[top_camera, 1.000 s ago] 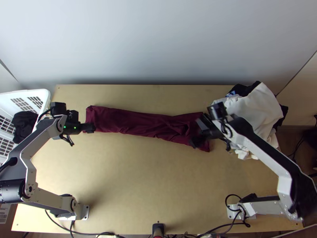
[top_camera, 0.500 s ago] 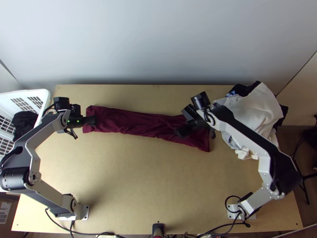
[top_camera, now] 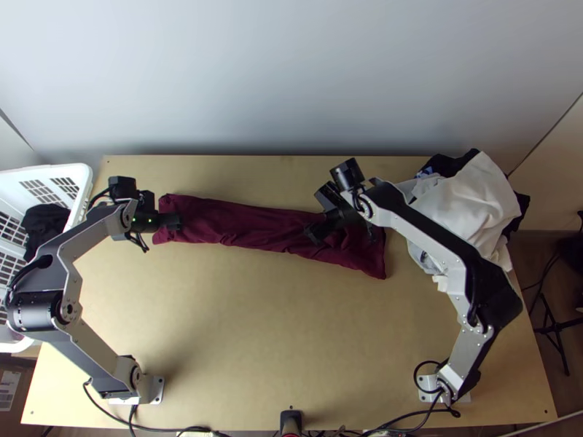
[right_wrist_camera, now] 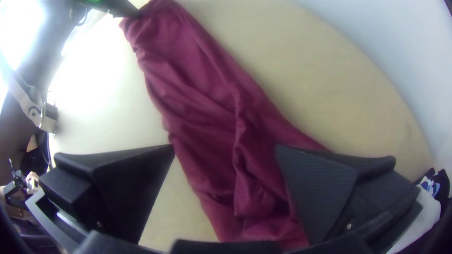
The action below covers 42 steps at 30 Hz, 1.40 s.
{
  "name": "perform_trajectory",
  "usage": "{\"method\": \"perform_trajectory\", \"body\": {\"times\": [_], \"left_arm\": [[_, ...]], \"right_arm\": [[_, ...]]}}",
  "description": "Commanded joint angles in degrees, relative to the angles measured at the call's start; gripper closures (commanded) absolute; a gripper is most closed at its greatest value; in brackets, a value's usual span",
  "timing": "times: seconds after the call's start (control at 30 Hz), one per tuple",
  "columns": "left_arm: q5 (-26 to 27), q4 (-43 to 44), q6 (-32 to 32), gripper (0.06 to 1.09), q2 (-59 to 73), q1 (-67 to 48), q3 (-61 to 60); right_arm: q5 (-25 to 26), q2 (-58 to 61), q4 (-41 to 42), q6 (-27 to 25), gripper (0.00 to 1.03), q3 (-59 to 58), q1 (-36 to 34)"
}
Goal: Fold the t-shirt
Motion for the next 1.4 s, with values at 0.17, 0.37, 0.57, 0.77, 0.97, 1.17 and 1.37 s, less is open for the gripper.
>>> {"method": "perform_trajectory", "body": {"times": [0.17, 0.37, 0.57, 0.77, 0.97, 1.17, 1.37], "left_arm": [[1.7, -1.9, -0.2, 0.7, 3.0, -1.5, 0.5], [1.7, -2.4, -0.1, 1.05, 1.4, -1.4, -0.6], [1.8, -3.6, 1.4, 1.05, -3.6, 1.6, -2.9], [2.2, -6.2, 3.3, 1.05, -9.8, 5.0, -5.2], [3.1, -7.7, 4.1, 1.05, -14.5, 8.0, -5.5], [3.5, -10.6, 6.0, 1.05, -16.6, 11.2, -3.5], [5.0, -13.4, 6.6, 1.05, -17.0, 13.9, 0.9]], "right_arm": [[0.0, 3.0, 0.0, 0.0, 0.03, 3.4, 0.9], [0.0, 2.5, 0.0, 0.2, 0.03, 3.8, 2.1], [0.0, 1.9, -0.1, 0.3, 0.03, 4.0, 4.0], [0.0, 1.9, -0.3, 0.8, 0.03, 3.8, 6.4], [-0.1, 4.1, -0.2, 1.9, 0.03, 4.6, 10.0], [-0.9, 9.3, -0.1, 2.6, 0.03, 9.7, 12.4], [-2.2, 14.7, -0.1, 3.4, 0.03, 13.3, 11.3]]}}
